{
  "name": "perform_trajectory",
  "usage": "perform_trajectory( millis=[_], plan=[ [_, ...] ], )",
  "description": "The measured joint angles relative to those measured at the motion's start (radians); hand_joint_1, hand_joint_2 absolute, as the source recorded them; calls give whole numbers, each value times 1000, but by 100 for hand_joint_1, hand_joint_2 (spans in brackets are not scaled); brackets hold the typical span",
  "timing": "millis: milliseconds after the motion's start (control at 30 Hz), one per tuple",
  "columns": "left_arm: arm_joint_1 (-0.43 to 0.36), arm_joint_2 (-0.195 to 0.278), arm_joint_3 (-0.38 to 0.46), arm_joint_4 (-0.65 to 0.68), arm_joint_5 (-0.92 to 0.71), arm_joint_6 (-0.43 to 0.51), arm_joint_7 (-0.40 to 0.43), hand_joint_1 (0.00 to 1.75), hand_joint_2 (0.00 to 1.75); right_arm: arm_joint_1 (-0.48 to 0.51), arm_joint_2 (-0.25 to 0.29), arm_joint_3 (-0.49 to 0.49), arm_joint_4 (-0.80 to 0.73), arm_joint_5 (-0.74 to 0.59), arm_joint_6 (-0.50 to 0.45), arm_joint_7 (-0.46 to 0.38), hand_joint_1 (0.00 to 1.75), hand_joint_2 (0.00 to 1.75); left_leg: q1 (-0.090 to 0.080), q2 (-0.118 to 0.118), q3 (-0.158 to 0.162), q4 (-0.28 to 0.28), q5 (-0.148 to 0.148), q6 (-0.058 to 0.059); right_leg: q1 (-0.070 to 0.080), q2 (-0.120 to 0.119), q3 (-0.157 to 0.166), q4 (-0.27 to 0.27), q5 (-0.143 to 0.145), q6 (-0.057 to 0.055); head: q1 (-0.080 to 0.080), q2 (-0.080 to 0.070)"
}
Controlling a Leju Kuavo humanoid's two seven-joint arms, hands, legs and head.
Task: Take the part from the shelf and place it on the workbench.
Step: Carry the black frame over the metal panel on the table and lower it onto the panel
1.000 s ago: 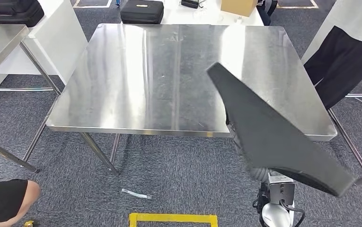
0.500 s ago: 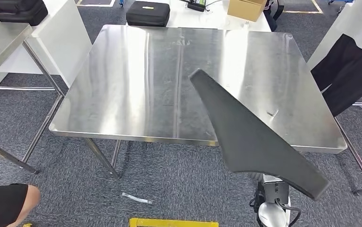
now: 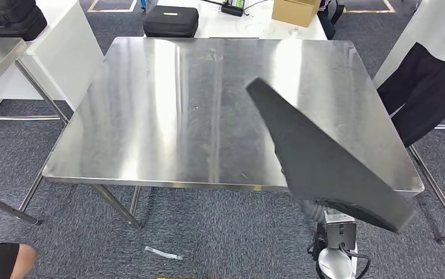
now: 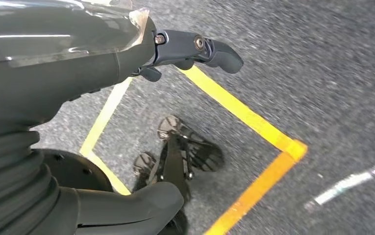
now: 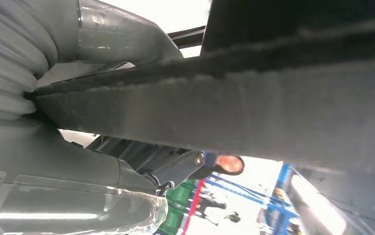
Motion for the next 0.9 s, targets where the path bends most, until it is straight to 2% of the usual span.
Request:
perform_trajectory(
  millis=[33, 100, 167, 200, 233, 300, 333, 367, 400, 467, 500, 533, 567, 600, 667, 700, 733, 800, 833, 867, 900],
  plan=[
    [-6, 1, 1, 0, 0, 0, -1, 0, 175, -6, 0, 1, -1, -1, 0, -2, 173, 175, -4, 1, 15, -33, 8, 4, 2, 0, 1, 0, -4, 5, 0, 0],
    [-18, 2, 3, -1, 0, 0, 1, 0, 175, -17, 2, 2, -2, -2, 2, 0, 173, 175, -10, 1, 26, -57, 4, 10, 3, -1, 2, -2, -9, 16, 0, 0],
    [-25, 1, 4, -2, 0, 1, 3, 0, 175, -25, 3, 4, -3, -1, 3, 4, 173, 175, -8, 0, 38, -69, 5, 17, 2, -3, -1, 6, -17, 25, 1, 0],
    [-27, 2, 4, -2, 0, 1, 3, 0, 175, -29, 4, 5, -4, -1, 3, 4, 173, 175, -5, 1, 47, -77, 4, 22, 2, -4, -13, 33, -28, 27, 2, 0],
    [-29, 2, 5, -2, 0, 1, 3, 0, 175, -33, 4, 5, -4, 0, 3, 4, 173, 175, -3, 1, 56, -84, 3, 27, 2, -5, -40, 82, -45, 27, 3, 0],
    [-32, 1, 5, -2, 0, 0, 3, 0, 175, -37, 4, 6, -3, -1, 3, 5, 173, 175, -3, 1, 66, -86, -6, 34, 0, -5, -120, 215, -82, 27, 4, 0],
    [-33, 0, 6, -2, 0, -1, 2, 0, 175, -37, 4, 7, -3, -1, 3, 5, 173, 175, -3, 0, 70, -85, -11, 34, -2, -5, -156, 264, -88, 31, 3, 0],
    [-32, -1, 6, -2, 0, -1, 2, 0, 175, -37, 4, 7, -2, -1, 3, 6, 173, 175, -3, -2, 76, -85, -16, 33, -3, -5, -175, 276, -78, 38, 3, 0],
    [-32, -3, 7, -2, 0, -1, 2, 0, 175, -38, 4, 7, -1, -1, 3, 6, 173, 175, -2, -3, 84, -85, -23, 31, -6, -5, -173, 249, -52, 49, 3, 0],
    [-32, -4, 8, -2, 0, -1, 2, 0, 175, -40, 4, 7, 0, 0, 3, 6, 173, 175, 0, -6, 102, -84, -39, 21, -14, -9, -122, 113, 24, 70, 4, 0],
    [-33, -4, 8, -2, 0, -1, 2, 0, 175, -42, 4, 7, 0, 0, 3, 6, 173, 175, -1, -7, 108, -82, -48, 14, -15, -9, -95, 53, 49, 71, 4, 0],
    [-34, -4, 8, -2, 0, -1, 2, 0, 175, -43, 5, 8, 1, 0, 3, 6, 173, 175, -3, -7, 111, -82, -55, 8, -14, -9, -76, 16, 61, 66, 4, 0],
    [-35, -4, 8, -3, 0, 0, 2, 0, 175, -44, 5, 8, 2, 0, 3, 6, 173, 175, -4, -7, 111, -83, -60, 2, -11, -8, -70, 6, 58, 56, 3, 0],
    [-37, -4, 8, -3, 0, 0, 2, 0, 175, -45, 5, 9, 3, 0, 3, 6, 173, 175, -4, -6, 113, -85, -63, -2, -8, -6, -68, 5, 55, 45, 3, 0],
    [-39, -4, 8, -3, -2, -1, 2, 0, 175, -47, 4, 8, 2, 0, 4, 6, 173, 175, 0, -5, 115, -79, -72, -11, -11, -4, -62, 4, 49, 28, 2, 0],
    [-41, -4, 8, -3, -3, -2, 2, 0, 175, -49, 5, 9, 2, 1, 5, 6, 173, 175, 1, -4, 105, -52, -86, -15, -14, -3, -57, 3, 45, 19, 1, 0],
    [-42, -4, 8, -3, -4, -4, 2, 0, 175, -50, 6, 9, 2, 1, 6, 6, 173, 175, 3, -3, 82, -4, -107, -19, -17, -3, -50, 2, 41, 11, 1, 0],
    [-42, -5, 8, -3, -5, -5, 3, 0, 175, -52, 7, 12, 3, 3, 12, 6, 173, 175, 3, -2, -1, 138, -158, -24, -13, -5, -39, 2, 30, -3, 0, 0],
    [-42, -6, 8, -3, -6, -5, 4, 0, 175, -52, 8, 14, 5, 4, 16, 6, 173, 175, 3, -2, -43, 195, -169, -25, -11, -5, -34, 2, 26, -8, 0, 0],
    [-41, -6, 8, -3, -7, -5, 5, 0, 175, -53, 8, 16, 7, 5, 20, 6, 173, 175, 3, -2, -72, 222, -161, -24, -9, -4, -28, 2, 21, -10, 0, 0],
    [-41, -6, 8, -3, -9, -5, 5, 0, 175, -54, 8, 19, 9, 5, 24, 6, 173, 175, 3, -2, -80, 207, -131, -21, -8, -2, -21, 2, 15, -11, 0, 0]
  ],
)
